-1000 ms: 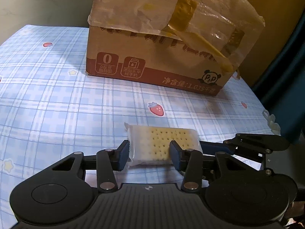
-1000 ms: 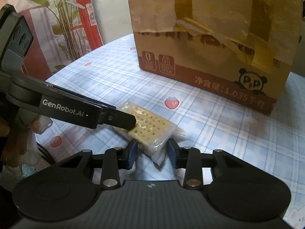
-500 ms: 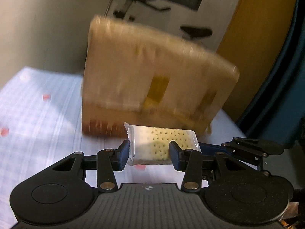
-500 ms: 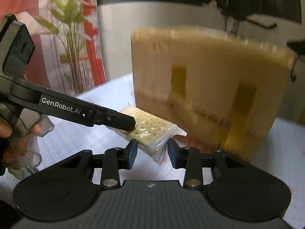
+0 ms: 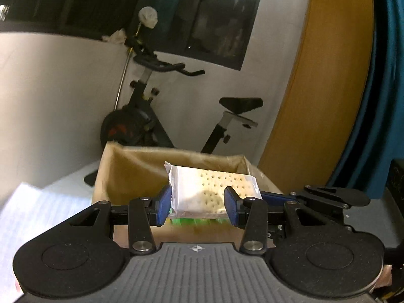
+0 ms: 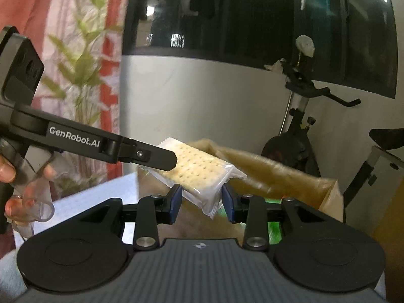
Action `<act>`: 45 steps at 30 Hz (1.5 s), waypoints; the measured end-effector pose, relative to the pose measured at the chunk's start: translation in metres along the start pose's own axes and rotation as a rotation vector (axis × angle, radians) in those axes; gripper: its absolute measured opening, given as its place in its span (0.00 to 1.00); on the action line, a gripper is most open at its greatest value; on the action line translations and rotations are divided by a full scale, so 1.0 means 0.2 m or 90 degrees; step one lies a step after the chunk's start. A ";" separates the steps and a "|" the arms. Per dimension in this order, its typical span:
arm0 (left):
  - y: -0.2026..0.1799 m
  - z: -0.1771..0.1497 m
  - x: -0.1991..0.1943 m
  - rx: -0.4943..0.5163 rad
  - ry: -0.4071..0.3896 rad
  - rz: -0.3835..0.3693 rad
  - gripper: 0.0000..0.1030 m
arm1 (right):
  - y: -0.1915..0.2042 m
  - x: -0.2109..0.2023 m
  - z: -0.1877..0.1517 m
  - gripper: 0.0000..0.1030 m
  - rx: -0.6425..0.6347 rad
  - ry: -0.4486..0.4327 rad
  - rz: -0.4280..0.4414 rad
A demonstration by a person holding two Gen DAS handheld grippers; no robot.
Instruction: Organize snacks
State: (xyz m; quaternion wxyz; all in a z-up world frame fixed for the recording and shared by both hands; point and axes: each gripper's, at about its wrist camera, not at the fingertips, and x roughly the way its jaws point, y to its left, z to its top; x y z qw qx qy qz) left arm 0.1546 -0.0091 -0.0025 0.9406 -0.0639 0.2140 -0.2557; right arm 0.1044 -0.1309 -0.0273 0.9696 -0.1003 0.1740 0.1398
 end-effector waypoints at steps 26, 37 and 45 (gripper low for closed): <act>0.21 -0.01 0.39 0.000 0.099 0.091 0.56 | -0.31 0.38 -0.05 0.51 0.081 0.090 -0.079; 0.06 0.06 0.16 0.065 0.019 0.141 0.92 | -0.36 0.10 0.04 0.97 0.146 0.029 -0.140; 0.00 0.10 0.00 0.055 -0.004 0.143 1.00 | -0.29 -0.08 0.07 1.00 0.156 0.002 -0.156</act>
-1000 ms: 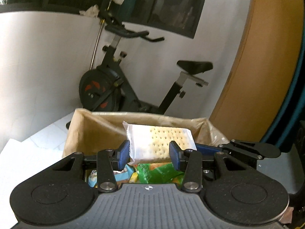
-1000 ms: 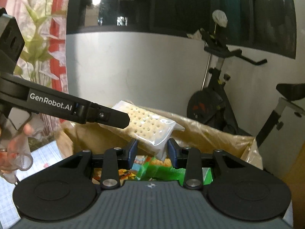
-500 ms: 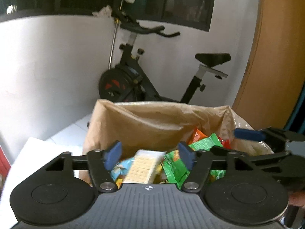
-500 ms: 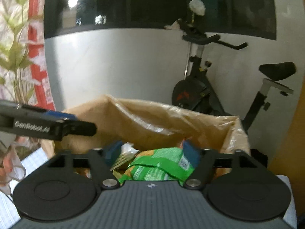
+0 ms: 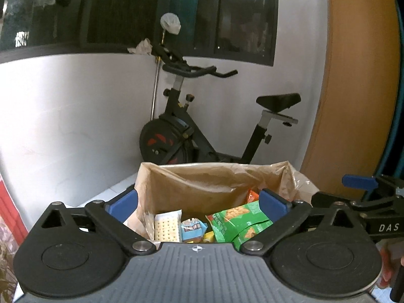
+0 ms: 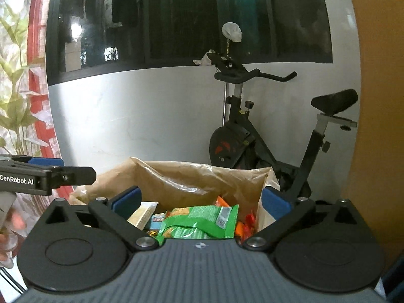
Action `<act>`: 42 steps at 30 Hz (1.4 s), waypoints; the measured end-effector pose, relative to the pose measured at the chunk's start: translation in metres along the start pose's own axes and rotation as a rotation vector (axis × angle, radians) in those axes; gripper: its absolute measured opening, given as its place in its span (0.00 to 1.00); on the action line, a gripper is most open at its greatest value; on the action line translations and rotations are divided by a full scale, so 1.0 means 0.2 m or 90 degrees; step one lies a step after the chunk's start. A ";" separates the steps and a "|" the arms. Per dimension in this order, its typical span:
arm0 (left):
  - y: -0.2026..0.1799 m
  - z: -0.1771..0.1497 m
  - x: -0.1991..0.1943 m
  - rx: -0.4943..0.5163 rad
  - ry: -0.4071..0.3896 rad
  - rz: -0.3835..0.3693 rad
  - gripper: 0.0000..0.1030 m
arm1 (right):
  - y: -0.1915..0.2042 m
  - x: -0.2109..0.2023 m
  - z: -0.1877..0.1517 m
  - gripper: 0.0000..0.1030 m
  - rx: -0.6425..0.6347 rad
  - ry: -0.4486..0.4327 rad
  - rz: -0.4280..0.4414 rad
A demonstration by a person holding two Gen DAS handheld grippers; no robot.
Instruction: Organize snacks
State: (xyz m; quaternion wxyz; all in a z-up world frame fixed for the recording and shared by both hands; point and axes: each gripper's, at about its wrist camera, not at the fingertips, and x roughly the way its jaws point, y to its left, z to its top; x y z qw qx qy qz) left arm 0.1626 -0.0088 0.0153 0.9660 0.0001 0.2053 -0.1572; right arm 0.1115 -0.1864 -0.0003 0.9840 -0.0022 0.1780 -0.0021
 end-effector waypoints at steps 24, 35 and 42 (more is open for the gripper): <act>-0.06 -0.08 -0.40 -0.029 -0.025 0.074 0.99 | 0.12 -0.34 -0.09 1.00 0.040 -0.015 0.003; -0.06 -0.11 -0.42 -0.031 -0.014 0.072 0.99 | 0.12 -0.35 -0.09 1.00 0.050 -0.015 0.001; -0.06 -0.11 -0.42 -0.038 -0.012 0.069 0.99 | 0.12 -0.34 -0.10 1.00 0.052 -0.011 -0.002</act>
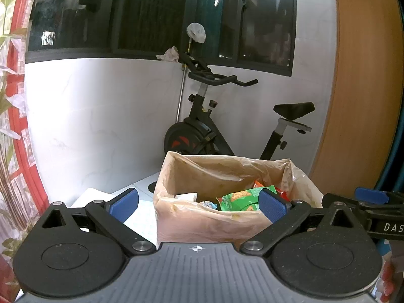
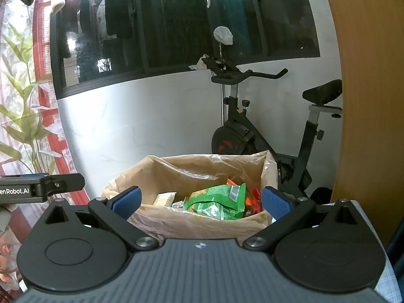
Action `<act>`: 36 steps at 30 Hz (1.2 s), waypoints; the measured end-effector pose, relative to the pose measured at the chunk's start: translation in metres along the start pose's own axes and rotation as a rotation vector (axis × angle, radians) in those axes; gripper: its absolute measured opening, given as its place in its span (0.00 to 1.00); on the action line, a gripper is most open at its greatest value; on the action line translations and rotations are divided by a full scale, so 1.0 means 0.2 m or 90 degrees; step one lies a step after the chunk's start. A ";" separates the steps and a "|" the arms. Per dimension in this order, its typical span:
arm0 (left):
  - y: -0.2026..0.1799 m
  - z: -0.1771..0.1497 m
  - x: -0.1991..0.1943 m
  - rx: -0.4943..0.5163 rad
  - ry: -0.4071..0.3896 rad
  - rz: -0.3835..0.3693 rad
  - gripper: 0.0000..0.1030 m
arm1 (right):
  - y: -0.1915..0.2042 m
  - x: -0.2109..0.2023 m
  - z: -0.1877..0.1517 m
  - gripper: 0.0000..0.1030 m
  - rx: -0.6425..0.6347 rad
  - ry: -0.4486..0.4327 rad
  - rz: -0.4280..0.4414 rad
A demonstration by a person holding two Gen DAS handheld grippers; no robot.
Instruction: Organize snacks
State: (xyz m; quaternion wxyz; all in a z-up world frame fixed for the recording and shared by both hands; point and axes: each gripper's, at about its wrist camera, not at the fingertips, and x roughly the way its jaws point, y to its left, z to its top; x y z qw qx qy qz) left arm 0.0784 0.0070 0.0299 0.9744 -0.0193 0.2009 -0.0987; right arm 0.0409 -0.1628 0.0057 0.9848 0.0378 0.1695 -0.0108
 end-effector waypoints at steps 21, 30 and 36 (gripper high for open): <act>0.00 -0.01 0.01 -0.012 0.008 0.002 0.99 | 0.00 0.00 0.00 1.00 0.001 0.003 -0.001; -0.01 -0.01 0.01 -0.011 0.008 0.003 0.99 | 0.01 0.01 0.00 1.00 -0.002 0.005 0.002; -0.01 -0.02 0.01 -0.008 0.005 -0.004 0.98 | 0.01 0.01 0.00 1.00 -0.001 0.004 0.001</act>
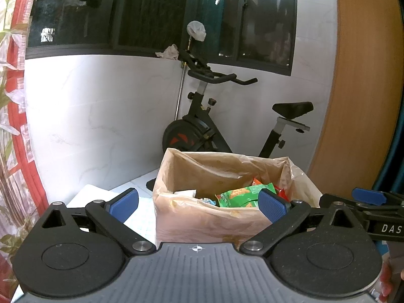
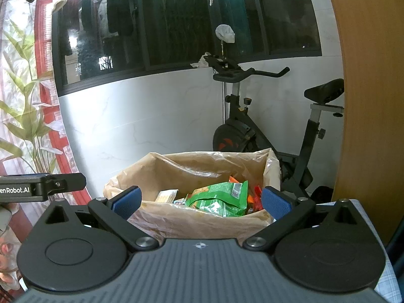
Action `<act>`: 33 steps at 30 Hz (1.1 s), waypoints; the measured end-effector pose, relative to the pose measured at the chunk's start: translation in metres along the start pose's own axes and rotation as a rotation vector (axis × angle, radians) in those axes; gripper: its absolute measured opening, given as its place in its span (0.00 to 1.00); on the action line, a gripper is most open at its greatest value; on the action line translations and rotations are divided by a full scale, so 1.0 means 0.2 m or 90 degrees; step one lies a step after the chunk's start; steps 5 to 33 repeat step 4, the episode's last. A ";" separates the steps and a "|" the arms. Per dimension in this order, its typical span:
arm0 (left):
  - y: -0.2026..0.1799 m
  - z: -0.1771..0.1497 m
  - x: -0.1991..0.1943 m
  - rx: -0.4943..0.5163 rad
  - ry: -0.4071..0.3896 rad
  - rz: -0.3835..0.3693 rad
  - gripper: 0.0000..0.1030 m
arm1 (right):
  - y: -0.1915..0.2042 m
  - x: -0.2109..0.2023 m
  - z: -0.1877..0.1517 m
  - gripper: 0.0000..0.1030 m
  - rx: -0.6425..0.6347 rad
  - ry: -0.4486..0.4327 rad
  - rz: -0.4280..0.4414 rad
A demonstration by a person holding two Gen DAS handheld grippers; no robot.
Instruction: Organize snacks
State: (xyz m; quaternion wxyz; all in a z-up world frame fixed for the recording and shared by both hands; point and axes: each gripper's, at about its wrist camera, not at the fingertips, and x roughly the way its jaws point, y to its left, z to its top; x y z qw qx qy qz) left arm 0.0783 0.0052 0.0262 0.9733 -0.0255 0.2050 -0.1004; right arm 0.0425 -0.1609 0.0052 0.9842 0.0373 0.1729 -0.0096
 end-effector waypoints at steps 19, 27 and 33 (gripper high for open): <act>0.01 0.00 0.00 0.000 0.000 -0.002 0.98 | 0.00 0.00 0.00 1.00 0.000 0.000 0.000; 0.01 0.00 0.00 0.000 0.000 -0.002 0.98 | 0.00 0.00 0.00 1.00 0.000 0.000 0.000; 0.01 0.00 0.00 0.000 0.000 -0.002 0.98 | 0.00 0.00 0.00 1.00 0.000 0.000 0.000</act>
